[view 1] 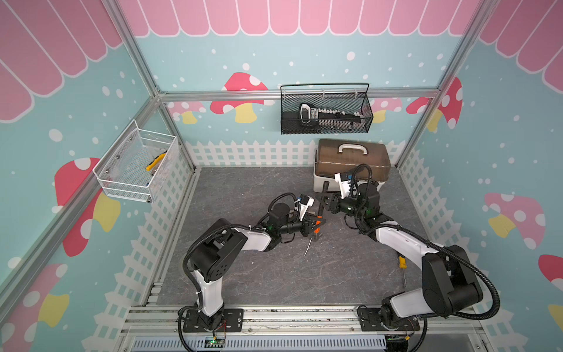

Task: Use a claw hammer to pull out a nail
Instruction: Adjust the hammer, then pick up the nail with the hammer.

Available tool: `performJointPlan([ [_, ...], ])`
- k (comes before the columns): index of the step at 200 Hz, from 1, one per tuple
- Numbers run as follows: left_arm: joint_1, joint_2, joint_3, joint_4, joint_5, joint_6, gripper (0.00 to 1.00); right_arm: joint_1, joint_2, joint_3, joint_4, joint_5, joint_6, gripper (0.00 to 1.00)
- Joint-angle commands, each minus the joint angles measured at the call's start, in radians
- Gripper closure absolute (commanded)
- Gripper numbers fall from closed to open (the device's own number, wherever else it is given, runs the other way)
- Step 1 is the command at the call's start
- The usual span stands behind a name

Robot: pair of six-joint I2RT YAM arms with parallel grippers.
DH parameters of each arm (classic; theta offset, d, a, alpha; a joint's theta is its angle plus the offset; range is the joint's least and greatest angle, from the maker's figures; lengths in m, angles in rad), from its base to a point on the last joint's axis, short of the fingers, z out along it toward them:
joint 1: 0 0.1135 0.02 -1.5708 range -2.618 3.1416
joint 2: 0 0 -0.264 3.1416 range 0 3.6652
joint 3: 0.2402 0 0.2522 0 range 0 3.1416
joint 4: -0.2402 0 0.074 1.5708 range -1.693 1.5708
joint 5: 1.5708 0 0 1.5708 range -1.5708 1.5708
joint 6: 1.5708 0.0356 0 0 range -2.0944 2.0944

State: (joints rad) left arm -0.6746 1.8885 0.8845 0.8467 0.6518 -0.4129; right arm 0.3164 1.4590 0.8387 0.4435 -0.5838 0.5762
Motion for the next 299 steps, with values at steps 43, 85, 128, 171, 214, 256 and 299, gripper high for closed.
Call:
performJointPlan([
  [43,-0.001,-0.04,0.056,0.105,0.061,-0.01,1.0,0.022,0.024,-0.006,0.044,0.103,0.007,0.84],
  [85,0.013,-0.087,0.036,0.016,-0.016,-0.01,0.65,0.032,-0.031,-0.005,-0.068,0.218,-0.002,1.0],
  [128,0.015,-0.201,-0.018,-0.123,-0.124,0.062,0.51,0.041,-0.1,0.017,-0.231,0.325,-0.043,1.0],
  [171,0.023,-0.338,-0.102,-0.252,-0.21,0.098,0.47,0.07,-0.173,0.029,-0.338,0.5,-0.075,1.0],
  [214,-0.067,-0.455,-0.222,-0.419,-0.293,0.195,0.46,0.119,-0.231,0.072,-0.432,0.663,-0.09,1.0],
  [256,-0.122,-0.413,-0.294,-0.327,-0.232,0.186,0.46,0.143,-0.236,0.107,-0.458,0.69,-0.084,1.0],
  [299,-0.155,-0.279,-0.23,-0.331,-0.222,0.207,0.46,0.16,-0.244,0.115,-0.459,0.691,-0.082,1.0],
])
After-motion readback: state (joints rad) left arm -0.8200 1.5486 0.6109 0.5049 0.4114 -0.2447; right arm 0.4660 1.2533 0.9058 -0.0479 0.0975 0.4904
